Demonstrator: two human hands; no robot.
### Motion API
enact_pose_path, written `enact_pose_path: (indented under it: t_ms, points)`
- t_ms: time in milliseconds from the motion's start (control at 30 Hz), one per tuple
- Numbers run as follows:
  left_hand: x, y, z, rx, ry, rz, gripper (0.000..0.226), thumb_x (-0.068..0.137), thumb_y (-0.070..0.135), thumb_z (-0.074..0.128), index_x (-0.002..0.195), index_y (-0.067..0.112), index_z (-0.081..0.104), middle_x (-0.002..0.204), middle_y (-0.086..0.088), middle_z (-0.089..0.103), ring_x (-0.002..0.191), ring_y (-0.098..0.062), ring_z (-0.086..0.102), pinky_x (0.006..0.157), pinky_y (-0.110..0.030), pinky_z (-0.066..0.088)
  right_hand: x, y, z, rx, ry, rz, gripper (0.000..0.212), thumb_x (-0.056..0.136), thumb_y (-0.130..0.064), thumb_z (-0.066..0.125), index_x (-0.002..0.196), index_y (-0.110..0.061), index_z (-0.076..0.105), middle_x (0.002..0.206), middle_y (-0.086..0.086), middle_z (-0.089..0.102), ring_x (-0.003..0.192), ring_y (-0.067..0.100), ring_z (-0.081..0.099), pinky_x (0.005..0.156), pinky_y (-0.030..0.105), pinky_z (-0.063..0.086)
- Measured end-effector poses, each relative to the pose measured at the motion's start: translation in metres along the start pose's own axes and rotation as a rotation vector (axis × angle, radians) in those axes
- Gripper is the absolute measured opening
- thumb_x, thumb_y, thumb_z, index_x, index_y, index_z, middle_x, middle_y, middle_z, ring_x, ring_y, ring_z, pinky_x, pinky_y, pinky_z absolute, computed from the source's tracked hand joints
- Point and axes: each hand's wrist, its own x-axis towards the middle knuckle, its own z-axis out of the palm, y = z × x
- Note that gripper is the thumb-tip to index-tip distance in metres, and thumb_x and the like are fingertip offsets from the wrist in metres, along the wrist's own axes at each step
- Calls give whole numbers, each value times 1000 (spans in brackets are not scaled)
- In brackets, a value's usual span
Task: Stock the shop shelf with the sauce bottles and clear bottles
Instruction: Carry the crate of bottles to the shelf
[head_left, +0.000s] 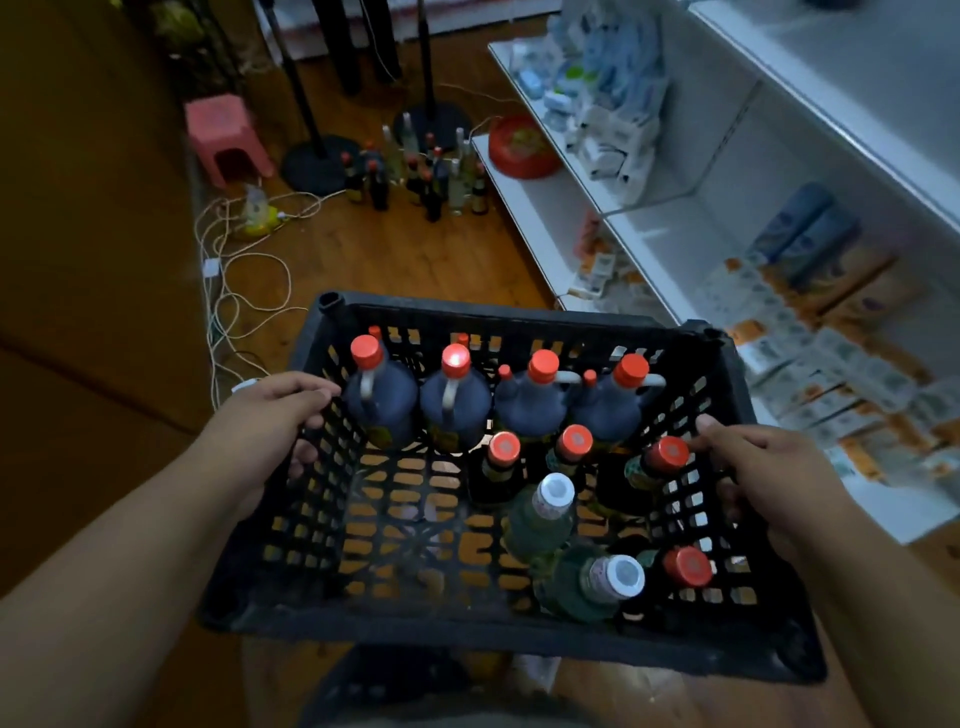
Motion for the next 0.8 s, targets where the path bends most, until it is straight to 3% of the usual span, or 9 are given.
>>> enact_pose_path:
  t_ms: [333, 800]
  points:
    - [160, 91, -23, 60, 4, -2, 19, 96, 25, 56, 90, 29, 73, 90, -10, 58, 64, -26, 53, 51, -31, 38, 128, -103, 80, -8, 10, 21, 33, 89, -40, 69, 75, -11, 77, 66, 16, 46, 54, 26, 38, 48, 32, 36]
    - [345, 241, -8, 7, 123, -43, 22, 98, 21, 54, 90, 26, 73, 82, -9, 58, 58, -22, 51, 53, -30, 35, 371, -253, 159, -40, -99, -13, 36, 86, -49, 67, 72, -18, 76, 64, 13, 41, 52, 24, 37, 46, 29, 33]
